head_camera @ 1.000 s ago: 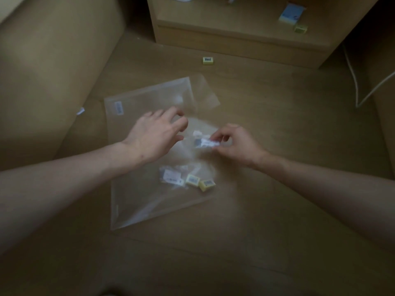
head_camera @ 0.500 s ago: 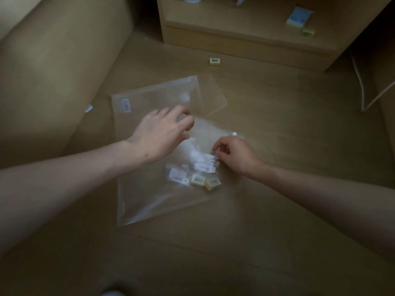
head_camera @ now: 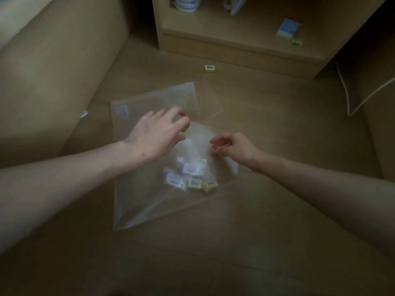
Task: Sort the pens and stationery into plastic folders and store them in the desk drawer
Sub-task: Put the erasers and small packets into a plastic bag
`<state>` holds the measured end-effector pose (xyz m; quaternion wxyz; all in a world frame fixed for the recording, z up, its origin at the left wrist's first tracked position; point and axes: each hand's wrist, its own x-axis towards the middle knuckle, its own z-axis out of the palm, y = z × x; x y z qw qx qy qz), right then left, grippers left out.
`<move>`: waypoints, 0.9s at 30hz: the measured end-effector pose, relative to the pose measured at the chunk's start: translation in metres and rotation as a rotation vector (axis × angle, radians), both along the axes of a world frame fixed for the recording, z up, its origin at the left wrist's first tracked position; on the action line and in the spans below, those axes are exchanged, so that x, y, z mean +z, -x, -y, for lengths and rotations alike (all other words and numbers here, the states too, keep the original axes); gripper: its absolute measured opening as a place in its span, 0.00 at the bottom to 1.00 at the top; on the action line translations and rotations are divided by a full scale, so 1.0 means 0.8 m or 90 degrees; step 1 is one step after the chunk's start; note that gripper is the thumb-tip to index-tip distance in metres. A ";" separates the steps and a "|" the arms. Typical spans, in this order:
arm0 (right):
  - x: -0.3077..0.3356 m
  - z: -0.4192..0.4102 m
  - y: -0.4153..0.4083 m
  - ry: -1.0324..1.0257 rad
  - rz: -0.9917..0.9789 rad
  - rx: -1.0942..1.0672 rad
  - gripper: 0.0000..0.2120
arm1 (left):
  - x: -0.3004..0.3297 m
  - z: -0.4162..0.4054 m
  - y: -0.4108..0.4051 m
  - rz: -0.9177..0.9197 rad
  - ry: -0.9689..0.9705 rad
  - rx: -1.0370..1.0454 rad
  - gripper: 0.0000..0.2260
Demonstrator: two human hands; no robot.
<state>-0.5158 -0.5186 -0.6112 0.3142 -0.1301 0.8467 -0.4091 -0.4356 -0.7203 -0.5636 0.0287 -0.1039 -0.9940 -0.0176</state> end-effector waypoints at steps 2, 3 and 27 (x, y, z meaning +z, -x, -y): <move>0.015 -0.003 0.017 -0.023 -0.032 -0.017 0.13 | 0.006 0.005 0.004 0.006 -0.017 0.026 0.10; 0.024 -0.003 0.027 -0.040 -0.054 -0.017 0.13 | 0.009 0.008 0.007 0.013 -0.022 0.040 0.10; 0.154 0.028 0.212 -0.330 -0.291 0.239 0.15 | 0.095 0.036 0.131 0.003 -0.048 0.105 0.06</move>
